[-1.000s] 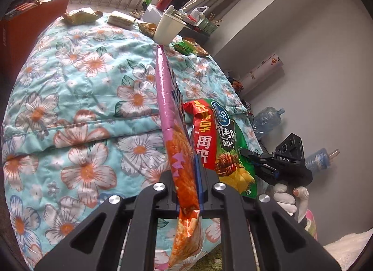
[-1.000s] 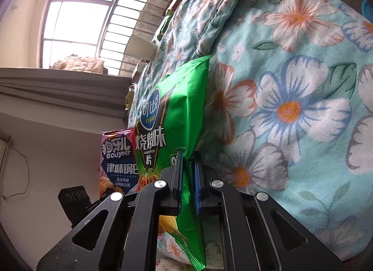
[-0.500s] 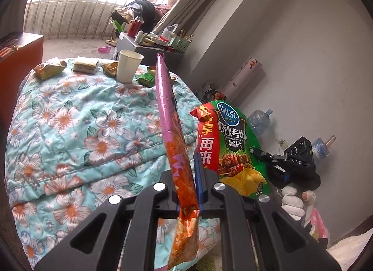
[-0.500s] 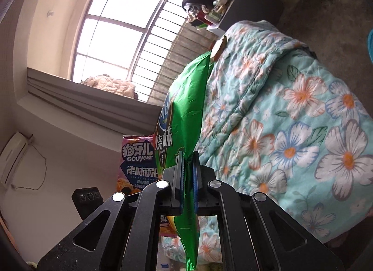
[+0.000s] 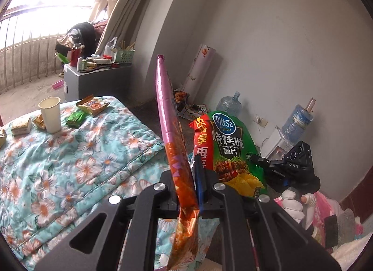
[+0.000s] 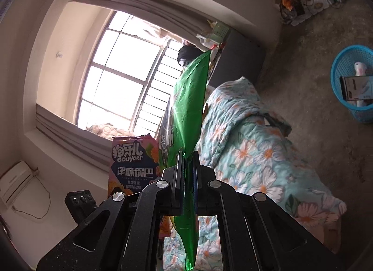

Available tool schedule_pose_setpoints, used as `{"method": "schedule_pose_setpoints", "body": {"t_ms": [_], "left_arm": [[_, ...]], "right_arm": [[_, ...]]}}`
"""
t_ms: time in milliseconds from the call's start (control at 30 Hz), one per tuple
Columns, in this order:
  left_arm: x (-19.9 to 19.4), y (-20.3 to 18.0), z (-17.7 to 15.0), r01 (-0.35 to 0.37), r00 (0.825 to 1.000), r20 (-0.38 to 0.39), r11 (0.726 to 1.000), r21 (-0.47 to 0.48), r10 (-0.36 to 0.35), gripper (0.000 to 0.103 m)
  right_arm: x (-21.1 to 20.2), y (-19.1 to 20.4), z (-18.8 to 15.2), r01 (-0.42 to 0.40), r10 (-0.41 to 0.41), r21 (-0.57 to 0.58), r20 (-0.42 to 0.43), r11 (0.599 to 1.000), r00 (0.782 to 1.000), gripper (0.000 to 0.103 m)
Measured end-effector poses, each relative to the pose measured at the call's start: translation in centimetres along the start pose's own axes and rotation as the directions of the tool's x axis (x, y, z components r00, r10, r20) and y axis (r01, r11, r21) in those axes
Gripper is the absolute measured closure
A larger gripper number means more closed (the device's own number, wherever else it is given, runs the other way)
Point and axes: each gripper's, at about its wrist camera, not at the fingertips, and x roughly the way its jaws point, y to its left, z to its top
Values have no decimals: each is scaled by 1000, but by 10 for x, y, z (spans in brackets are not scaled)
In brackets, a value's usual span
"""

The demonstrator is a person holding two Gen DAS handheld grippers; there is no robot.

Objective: Collect trash

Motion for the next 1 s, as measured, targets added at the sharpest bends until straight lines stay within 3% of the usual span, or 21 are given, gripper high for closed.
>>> {"method": "schedule_pose_setpoints", "body": {"t_ms": [267, 600, 833, 1000], "left_arm": [[86, -69, 16, 78, 996, -48, 994, 73, -75, 94], [208, -128, 36, 96, 987, -144, 984, 149, -75, 94], [293, -134, 55, 100, 981, -179, 989, 111, -79, 94], [341, -130, 55, 121, 969, -230, 986, 111, -92, 94]], "right_arm": [[-56, -58, 26, 29, -47, 116, 152, 993, 987, 99], [-83, -123, 62, 27, -100, 261, 270, 965, 958, 98], [-90, -178, 107, 95, -203, 333, 306, 938, 930, 98], [-66, -234, 132, 161, -274, 391, 252, 906, 928, 98]]}}
